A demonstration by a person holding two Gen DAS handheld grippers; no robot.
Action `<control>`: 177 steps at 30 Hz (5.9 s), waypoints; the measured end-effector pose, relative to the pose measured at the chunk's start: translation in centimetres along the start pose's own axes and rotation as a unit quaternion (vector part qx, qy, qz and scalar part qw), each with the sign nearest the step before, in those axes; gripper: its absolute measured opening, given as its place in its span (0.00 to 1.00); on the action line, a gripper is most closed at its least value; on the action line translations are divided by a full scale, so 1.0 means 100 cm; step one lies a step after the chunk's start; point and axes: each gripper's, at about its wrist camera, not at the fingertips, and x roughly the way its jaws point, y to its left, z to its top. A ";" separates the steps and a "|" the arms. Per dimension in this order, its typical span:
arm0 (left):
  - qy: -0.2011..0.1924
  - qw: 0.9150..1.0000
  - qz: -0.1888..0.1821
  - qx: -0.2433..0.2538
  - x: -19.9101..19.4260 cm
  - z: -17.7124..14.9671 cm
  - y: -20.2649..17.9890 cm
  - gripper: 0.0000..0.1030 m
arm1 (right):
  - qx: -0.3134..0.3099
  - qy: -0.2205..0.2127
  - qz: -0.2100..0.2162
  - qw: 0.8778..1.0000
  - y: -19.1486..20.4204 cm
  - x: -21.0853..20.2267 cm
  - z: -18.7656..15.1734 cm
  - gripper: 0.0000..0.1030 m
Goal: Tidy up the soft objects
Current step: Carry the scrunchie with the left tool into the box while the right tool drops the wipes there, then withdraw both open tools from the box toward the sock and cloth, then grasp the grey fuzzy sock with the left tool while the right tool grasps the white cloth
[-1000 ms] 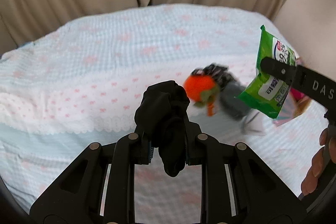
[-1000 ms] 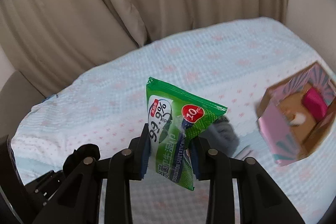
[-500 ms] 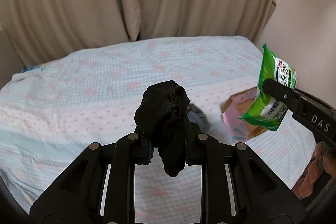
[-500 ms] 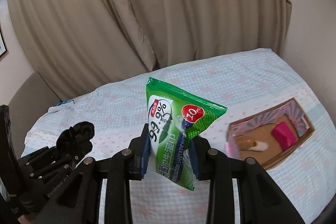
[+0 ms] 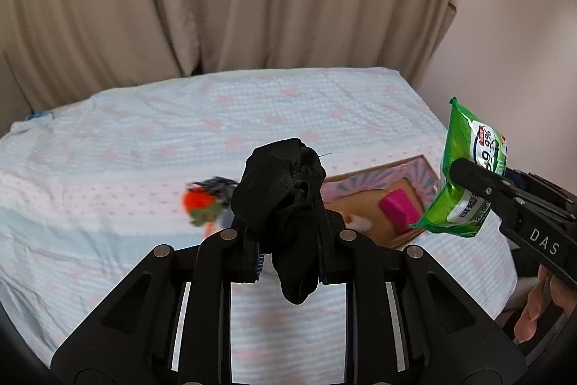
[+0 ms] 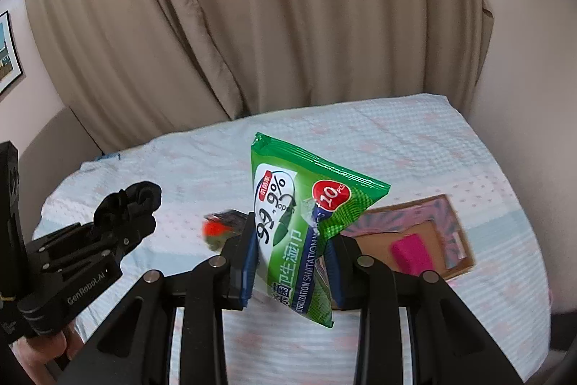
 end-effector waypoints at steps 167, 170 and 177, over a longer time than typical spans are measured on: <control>0.092 0.970 -0.101 0.201 0.289 -0.090 0.116 0.44 | -0.047 0.079 -0.022 0.996 0.086 0.294 -0.192 0.15; 0.087 0.972 -0.104 0.194 0.271 -0.083 0.114 0.44 | -0.045 0.074 -0.026 0.996 0.086 0.275 -0.184 0.15; 0.069 0.975 -0.107 0.181 0.207 -0.058 0.105 0.44 | -0.046 0.055 -0.032 0.997 0.088 0.210 -0.150 0.15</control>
